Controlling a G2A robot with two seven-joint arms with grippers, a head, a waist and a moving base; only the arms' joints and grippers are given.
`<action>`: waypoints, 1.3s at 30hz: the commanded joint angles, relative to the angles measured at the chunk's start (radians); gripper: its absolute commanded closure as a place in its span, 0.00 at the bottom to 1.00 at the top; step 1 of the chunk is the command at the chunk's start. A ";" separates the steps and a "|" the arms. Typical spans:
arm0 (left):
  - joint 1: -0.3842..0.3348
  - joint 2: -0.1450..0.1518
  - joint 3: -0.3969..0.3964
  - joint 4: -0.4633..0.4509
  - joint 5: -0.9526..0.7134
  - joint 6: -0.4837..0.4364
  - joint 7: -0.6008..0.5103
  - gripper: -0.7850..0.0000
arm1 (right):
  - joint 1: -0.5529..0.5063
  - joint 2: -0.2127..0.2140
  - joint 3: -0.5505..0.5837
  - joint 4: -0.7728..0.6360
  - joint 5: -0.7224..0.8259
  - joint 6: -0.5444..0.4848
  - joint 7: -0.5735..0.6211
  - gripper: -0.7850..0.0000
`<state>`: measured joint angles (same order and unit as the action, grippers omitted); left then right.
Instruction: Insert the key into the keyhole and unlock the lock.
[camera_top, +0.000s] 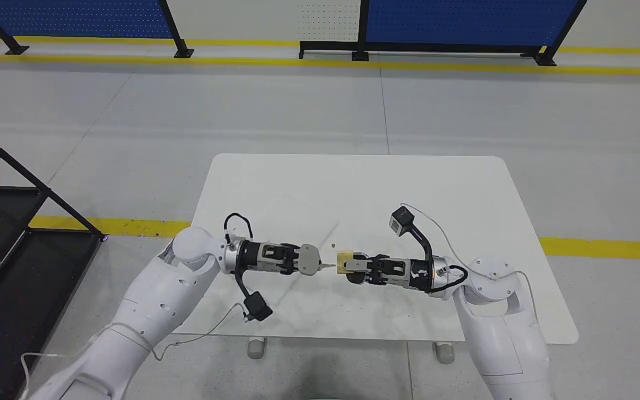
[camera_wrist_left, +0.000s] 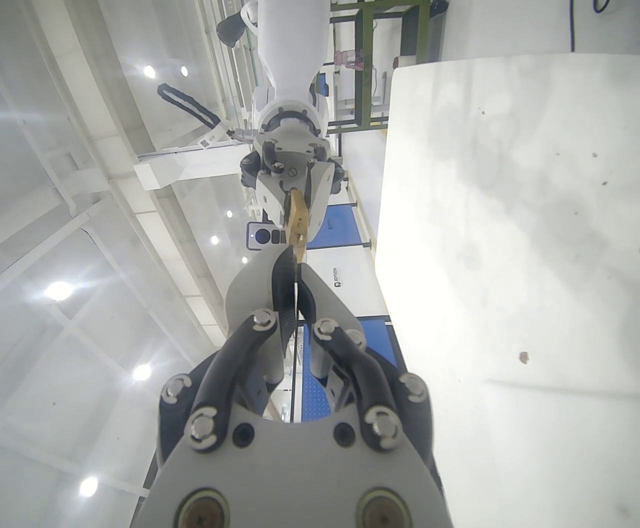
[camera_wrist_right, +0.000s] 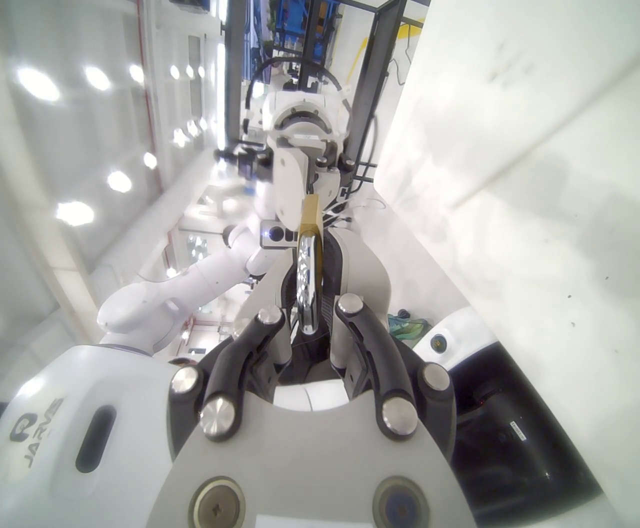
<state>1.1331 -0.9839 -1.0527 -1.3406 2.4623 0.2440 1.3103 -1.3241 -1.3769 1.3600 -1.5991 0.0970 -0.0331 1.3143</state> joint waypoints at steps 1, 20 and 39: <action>-0.002 0.000 0.001 0.002 -0.002 0.001 -0.002 1.00 | 0.000 0.000 0.000 0.000 0.000 0.000 0.000 1.00; -0.016 -0.002 0.021 0.011 -0.006 0.004 -0.009 1.00 | 0.000 0.000 0.000 0.000 0.000 0.000 0.000 1.00; -0.015 -0.002 0.032 -0.001 0.003 0.030 -0.035 1.00 | 0.000 0.000 0.000 0.000 0.000 0.000 0.000 1.00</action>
<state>1.1183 -0.9864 -1.0207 -1.3403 2.4640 0.2731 1.2762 -1.3241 -1.3769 1.3600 -1.5991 0.0970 -0.0331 1.3143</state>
